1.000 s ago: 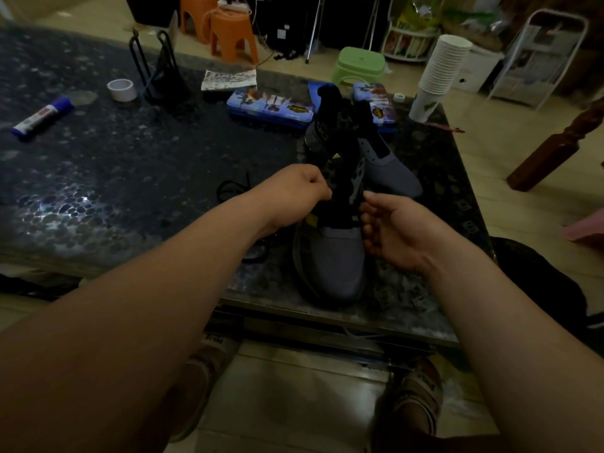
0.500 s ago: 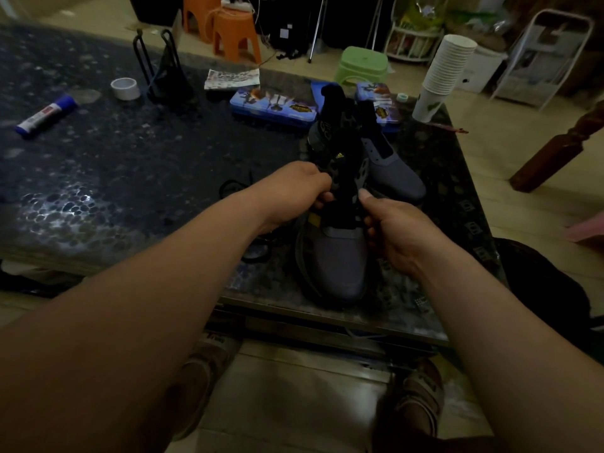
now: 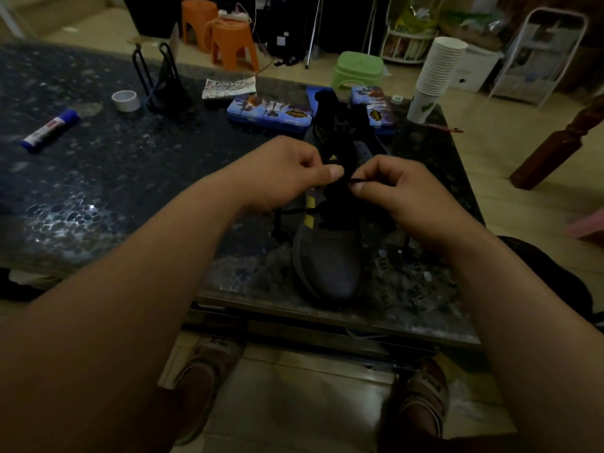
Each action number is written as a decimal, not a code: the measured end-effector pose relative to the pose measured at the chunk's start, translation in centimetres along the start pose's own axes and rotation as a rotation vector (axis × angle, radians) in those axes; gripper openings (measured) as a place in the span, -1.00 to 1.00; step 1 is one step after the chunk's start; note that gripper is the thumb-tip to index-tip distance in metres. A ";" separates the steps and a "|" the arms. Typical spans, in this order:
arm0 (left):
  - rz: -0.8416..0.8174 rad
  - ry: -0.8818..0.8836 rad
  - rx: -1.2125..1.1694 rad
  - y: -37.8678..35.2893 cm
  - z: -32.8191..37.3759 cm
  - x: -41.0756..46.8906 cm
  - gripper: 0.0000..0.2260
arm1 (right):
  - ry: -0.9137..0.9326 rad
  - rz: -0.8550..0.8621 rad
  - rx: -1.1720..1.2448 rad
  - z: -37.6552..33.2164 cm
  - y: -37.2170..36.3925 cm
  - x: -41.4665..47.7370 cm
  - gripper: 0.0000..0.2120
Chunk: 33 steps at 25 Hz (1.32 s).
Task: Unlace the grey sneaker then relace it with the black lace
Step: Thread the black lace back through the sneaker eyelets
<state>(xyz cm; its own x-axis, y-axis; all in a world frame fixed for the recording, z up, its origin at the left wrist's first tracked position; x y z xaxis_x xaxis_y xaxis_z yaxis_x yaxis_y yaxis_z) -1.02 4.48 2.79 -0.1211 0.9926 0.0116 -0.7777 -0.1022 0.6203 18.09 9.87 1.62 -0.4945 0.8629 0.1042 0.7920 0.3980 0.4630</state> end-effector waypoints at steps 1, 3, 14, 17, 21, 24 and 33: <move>0.012 -0.010 -0.030 0.5 0.1 -0.1 -0.63 | 0.011 0.000 0.028 -0.4 0.6 0.1 -0.88; 0.012 -0.031 -0.096 1.1 0.5 -0.2 -0.64 | 0.039 0.015 0.086 -1.4 1.8 0.3 -0.85; 0.007 0.012 -0.409 2.0 0.7 -0.9 -0.56 | -0.119 0.192 0.196 -0.2 7.7 -1.5 -0.87; -0.080 -0.018 -0.261 0.4 2.3 -1.3 -0.50 | -0.227 -0.045 0.064 -0.3 6.2 -2.6 -0.63; -0.216 -0.029 -0.096 -3.2 3.1 -1.4 -0.47 | -0.090 -0.224 0.127 -1.0 2.6 -2.3 -0.64; -0.132 0.016 -0.138 -3.2 2.2 -0.5 -0.48 | -0.139 -0.237 0.166 -0.1 1.5 -1.7 -0.83; 0.017 -0.023 -0.094 -3.0 1.4 3.4 -0.47 | -0.160 -0.041 0.175 1.4 1.9 0.8 -0.82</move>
<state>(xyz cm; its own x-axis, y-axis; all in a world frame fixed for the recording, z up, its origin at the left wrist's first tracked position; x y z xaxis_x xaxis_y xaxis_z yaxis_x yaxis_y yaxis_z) 1.75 8.24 2.10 -0.1220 0.9917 0.0400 -0.8301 -0.1240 0.5437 19.67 11.72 1.35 -0.4757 0.8776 -0.0588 0.8291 0.4698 0.3030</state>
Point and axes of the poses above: each hand's wrist, its own x-axis towards the middle knuckle, its own y-axis out of the back of the hand, z = x × y, the point moved 3 cm from there along x, towards the middle knuckle, and after that the axes turned 6 degrees about z, right-handed, at the moved point
